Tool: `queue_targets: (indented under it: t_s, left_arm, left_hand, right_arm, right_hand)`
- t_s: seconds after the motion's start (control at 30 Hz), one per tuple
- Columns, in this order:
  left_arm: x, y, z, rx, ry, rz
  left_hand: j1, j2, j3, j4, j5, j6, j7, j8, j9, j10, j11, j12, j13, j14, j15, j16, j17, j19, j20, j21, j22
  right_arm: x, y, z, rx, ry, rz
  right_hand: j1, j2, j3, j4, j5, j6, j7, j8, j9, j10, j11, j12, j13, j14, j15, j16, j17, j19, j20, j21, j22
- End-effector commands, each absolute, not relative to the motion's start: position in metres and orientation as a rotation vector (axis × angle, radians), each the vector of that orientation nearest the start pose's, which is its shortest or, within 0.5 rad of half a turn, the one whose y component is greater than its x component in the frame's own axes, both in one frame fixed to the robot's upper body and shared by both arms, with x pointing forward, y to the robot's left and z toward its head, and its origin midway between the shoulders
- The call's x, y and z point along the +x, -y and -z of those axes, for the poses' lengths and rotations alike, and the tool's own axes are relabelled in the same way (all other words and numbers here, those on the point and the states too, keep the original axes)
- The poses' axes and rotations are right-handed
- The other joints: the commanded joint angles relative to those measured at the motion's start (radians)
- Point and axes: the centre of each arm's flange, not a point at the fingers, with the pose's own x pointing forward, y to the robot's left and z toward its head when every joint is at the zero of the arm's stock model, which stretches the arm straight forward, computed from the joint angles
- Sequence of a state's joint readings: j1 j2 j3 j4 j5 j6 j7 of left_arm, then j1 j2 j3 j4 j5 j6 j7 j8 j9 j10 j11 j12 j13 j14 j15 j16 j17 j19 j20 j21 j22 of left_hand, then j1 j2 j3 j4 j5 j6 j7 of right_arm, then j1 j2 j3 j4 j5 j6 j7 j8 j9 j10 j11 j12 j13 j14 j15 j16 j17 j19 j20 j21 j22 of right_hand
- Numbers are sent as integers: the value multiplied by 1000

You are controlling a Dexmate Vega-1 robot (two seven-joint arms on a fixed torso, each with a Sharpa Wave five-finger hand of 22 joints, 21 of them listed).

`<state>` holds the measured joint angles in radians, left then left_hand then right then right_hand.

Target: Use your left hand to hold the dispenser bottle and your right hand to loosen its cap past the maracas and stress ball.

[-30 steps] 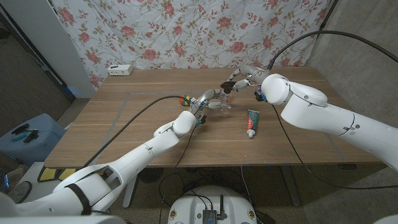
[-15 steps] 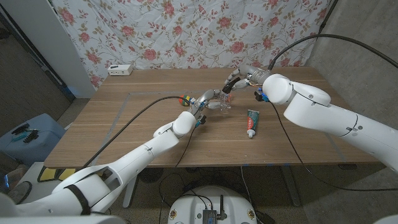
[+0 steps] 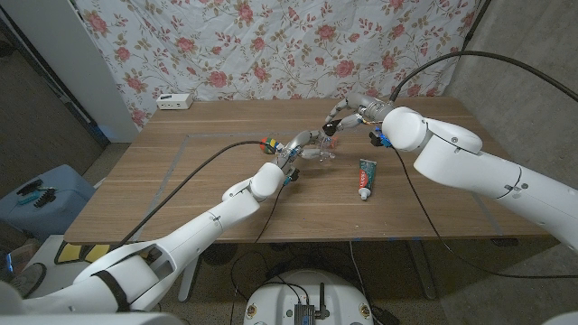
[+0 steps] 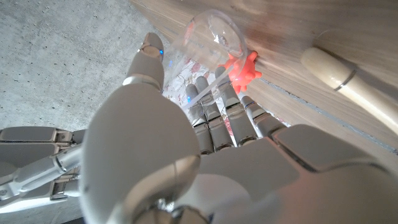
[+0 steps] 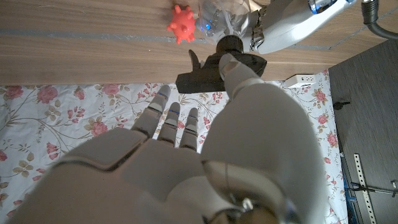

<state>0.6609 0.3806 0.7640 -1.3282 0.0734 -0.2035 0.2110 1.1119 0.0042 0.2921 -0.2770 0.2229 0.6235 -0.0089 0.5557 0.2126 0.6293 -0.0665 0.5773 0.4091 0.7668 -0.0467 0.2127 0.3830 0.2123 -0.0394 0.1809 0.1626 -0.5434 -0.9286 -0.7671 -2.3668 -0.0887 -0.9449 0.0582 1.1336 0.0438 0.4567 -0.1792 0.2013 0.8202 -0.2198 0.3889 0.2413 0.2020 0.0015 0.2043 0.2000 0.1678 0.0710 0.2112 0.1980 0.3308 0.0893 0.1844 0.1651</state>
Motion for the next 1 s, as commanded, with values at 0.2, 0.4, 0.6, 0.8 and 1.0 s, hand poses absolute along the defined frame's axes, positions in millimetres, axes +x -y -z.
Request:
queue_targets:
  t_s: [0.2, 0.4, 0.6, 0.8, 1.0]
  left_arm:
    - [637, -72, 27, 668, 759, 309]
    - [637, -72, 27, 667, 761, 306]
    - [637, -72, 28, 665, 762, 306]
    - [637, -72, 28, 663, 763, 306]
    - [637, -73, 27, 664, 766, 306]
  left_hand:
    - [-104, 120, 129, 122, 4, 69, -32, 9, 3, 67, -58, 9, 158, 44, -104, 7, 3, 7, -46, 2, 2]
    - [-103, 121, 129, 121, 4, 68, -31, 9, 3, 68, -59, 10, 159, 44, -104, 8, 5, 6, -46, 2, 3]
    - [-105, 120, 130, 121, 4, 67, -33, 9, 3, 65, -60, 9, 159, 44, -104, 7, 3, 6, -44, 2, 3]
    - [-104, 120, 130, 121, 4, 68, -33, 9, 3, 67, -58, 10, 160, 43, -105, 8, 4, 6, -45, 2, 3]
    - [-105, 119, 131, 121, 4, 69, -32, 9, 3, 67, -60, 10, 159, 44, -105, 7, 3, 7, -44, 2, 3]
  right_arm:
    - [492, 155, -95, -1190, 421, -105]
    - [492, 155, -96, -1193, 410, -121]
    - [492, 155, -98, -1188, 398, -134]
    - [490, 155, -100, -1193, 378, -152]
    - [487, 155, -101, -1197, 377, -154]
  right_hand:
    - [10, -5, 0, 7, -6, -43, -1, -22, -9, -10, 3, -5, 1, -10, 1, 1, 4, -11, 1, 0, 2]
    - [12, -17, -10, 8, -10, -105, 0, -57, -19, -29, 14, -11, 1, -20, 5, -1, 4, -19, 6, 0, 3]
    - [3, -27, -21, 14, -14, -157, 0, -85, -24, -41, 27, -12, 2, -30, 13, -3, 5, -26, 9, 0, 3]
    - [-10, -42, -29, 18, -16, -195, 0, -106, -26, -56, 40, -14, 2, -38, 21, -6, 6, -36, 14, -1, 3]
    - [-49, -62, -43, 31, -21, -251, 2, -136, -28, -64, 55, -12, 3, -47, 36, -8, 8, -47, 23, -1, 3]
